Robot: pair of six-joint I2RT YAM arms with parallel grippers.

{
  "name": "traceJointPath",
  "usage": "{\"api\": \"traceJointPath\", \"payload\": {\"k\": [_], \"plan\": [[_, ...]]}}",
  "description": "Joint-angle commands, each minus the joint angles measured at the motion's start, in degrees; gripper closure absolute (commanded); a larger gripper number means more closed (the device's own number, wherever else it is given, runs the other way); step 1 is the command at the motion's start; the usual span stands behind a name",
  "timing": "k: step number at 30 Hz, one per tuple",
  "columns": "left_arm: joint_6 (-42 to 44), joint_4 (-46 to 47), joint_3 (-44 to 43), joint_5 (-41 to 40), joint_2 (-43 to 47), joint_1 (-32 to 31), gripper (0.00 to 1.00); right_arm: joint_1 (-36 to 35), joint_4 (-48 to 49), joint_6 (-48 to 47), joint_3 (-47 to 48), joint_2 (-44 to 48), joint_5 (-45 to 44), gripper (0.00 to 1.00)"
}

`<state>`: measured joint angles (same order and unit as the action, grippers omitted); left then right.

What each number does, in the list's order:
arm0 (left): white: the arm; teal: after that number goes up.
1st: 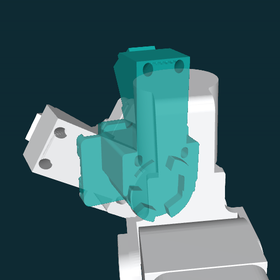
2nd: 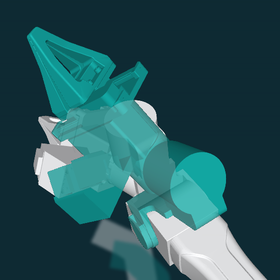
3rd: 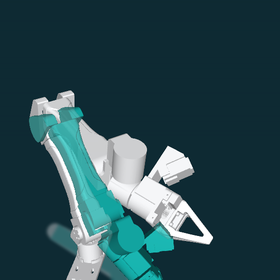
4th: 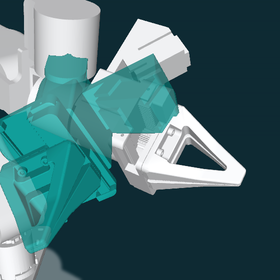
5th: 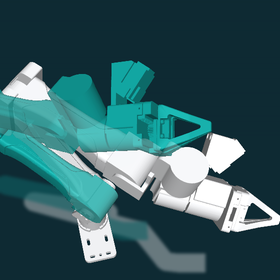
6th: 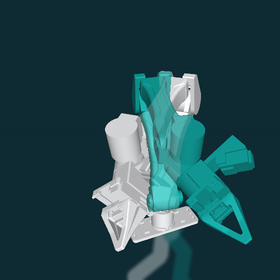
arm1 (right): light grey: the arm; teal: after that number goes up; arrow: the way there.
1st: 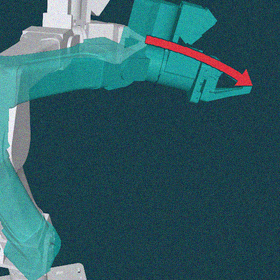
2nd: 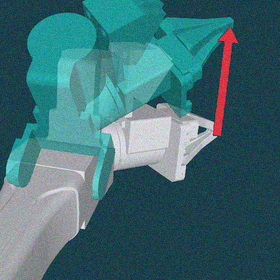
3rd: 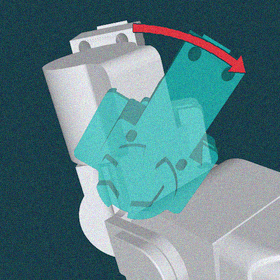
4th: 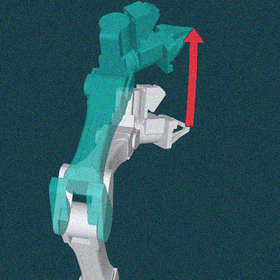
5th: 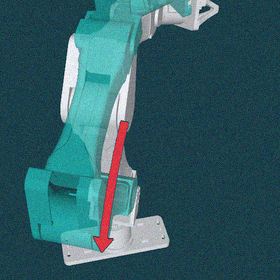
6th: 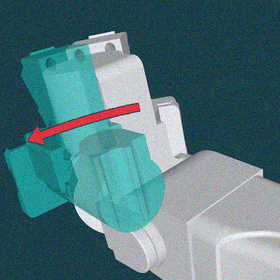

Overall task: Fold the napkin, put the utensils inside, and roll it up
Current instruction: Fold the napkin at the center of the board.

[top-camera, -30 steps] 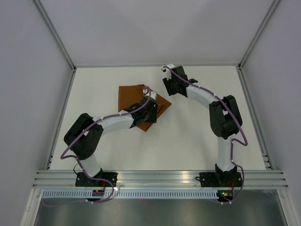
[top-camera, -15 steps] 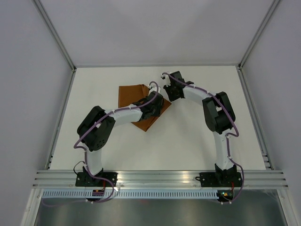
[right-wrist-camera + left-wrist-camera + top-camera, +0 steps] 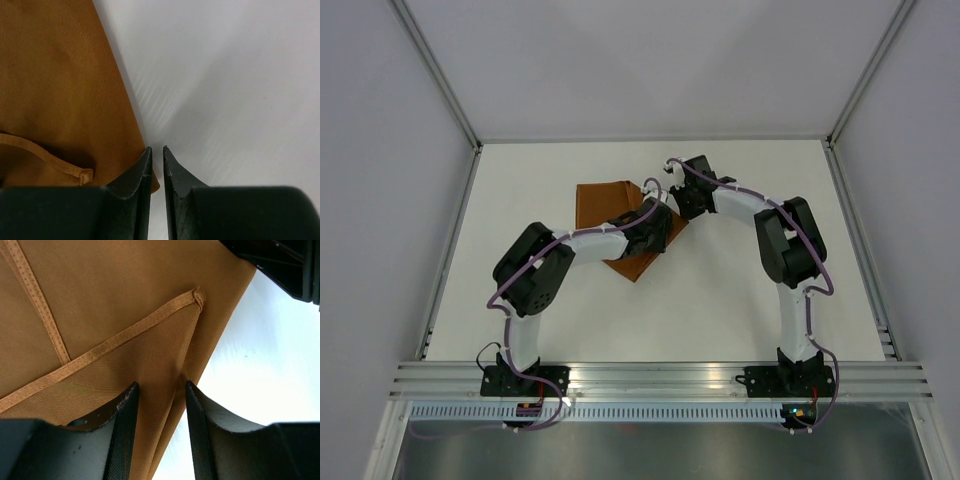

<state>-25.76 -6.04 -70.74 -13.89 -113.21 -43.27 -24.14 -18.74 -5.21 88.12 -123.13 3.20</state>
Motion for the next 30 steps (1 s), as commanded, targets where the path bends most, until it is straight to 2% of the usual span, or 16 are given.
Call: {"api": "traceJointPath", "payload": {"k": [1,7,13,30], "plan": [[1.5,2.4,1.1,4.7,1.3,-1.0,0.53,-0.1,-3.5,-0.5,-2.9,2.5,1.3,0.8],[5.0,4.2,3.6,9.5,4.3,-0.9,0.5,-0.2,-3.8,-1.5,-6.6,5.5,0.9,0.82],[9.1,4.9,4.7,20.0,4.8,-0.9,0.5,-0.1,-5.0,-2.7,-11.2,9.0,1.3,0.82],[14.7,5.8,9.9,28.7,12.0,1.3,0.44,-1.2,-9.2,-5.5,-20.8,17.1,3.5,0.85]]}}
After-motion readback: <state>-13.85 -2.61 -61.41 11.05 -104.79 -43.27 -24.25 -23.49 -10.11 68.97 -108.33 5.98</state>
